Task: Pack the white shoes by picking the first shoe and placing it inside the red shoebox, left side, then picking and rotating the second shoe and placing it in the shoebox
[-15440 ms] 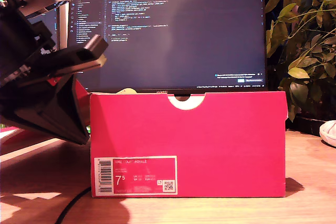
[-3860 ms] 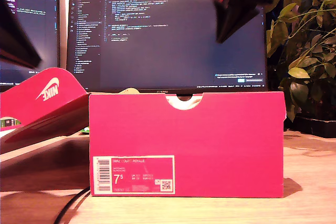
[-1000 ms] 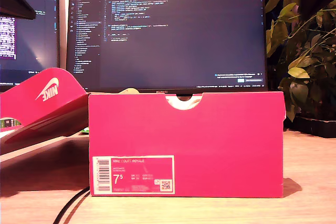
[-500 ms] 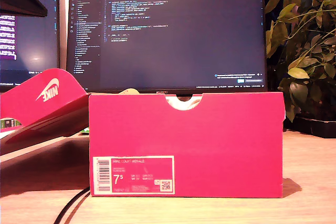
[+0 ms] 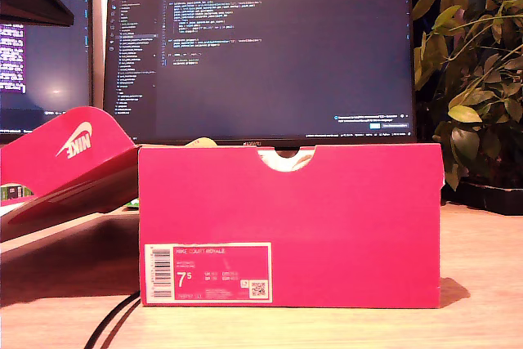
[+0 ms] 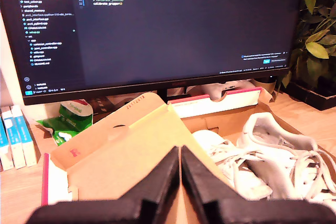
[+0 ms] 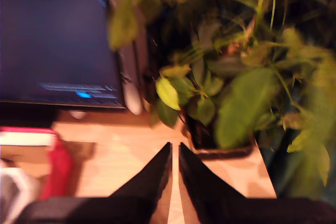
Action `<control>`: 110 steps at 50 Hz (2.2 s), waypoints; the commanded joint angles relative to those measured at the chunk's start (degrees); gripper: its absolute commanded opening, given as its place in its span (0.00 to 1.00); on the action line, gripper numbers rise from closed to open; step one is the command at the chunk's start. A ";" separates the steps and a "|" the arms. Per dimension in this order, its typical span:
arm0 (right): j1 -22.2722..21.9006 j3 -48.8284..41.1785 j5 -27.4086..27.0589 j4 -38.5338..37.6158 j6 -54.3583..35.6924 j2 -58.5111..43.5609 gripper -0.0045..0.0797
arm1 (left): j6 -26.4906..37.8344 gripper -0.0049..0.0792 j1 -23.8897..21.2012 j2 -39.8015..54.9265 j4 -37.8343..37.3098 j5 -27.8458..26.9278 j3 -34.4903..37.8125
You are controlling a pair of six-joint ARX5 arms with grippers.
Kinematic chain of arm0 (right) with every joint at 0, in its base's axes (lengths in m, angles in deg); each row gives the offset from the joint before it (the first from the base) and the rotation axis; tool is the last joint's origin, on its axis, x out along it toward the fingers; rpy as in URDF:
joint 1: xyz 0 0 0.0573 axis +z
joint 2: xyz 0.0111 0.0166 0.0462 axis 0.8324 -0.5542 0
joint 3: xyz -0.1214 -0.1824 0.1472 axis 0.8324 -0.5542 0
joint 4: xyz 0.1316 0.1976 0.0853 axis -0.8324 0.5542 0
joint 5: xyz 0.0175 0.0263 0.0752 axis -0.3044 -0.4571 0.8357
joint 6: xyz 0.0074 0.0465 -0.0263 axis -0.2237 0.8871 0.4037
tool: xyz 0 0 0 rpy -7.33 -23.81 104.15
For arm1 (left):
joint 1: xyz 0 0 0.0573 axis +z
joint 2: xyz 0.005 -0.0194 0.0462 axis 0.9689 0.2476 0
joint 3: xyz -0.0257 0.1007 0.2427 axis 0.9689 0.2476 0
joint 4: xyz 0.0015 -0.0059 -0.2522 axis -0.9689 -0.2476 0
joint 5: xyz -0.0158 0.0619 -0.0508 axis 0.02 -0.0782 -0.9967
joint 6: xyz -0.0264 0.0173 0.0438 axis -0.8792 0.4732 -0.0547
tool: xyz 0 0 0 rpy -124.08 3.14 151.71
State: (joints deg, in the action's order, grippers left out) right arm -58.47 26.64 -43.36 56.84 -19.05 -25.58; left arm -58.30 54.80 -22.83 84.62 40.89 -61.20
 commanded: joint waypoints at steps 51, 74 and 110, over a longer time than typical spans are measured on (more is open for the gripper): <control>2.49 -24.50 0.76 -3.13 2.45 19.15 0.04 | 1.33 0.04 1.18 4.26 5.64 -0.31 3.32; 2.49 -34.67 2.23 -1.95 3.87 30.27 0.04 | -0.22 0.04 1.53 4.37 9.49 -1.64 5.84; 2.51 -40.35 1.75 1.18 11.32 32.54 0.04 | -1.88 0.04 1.51 4.37 10.16 -2.36 5.84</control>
State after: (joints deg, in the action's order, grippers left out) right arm -56.22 -12.42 -42.38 58.50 -8.45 7.03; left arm -59.83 56.27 -18.68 94.39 38.70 -56.79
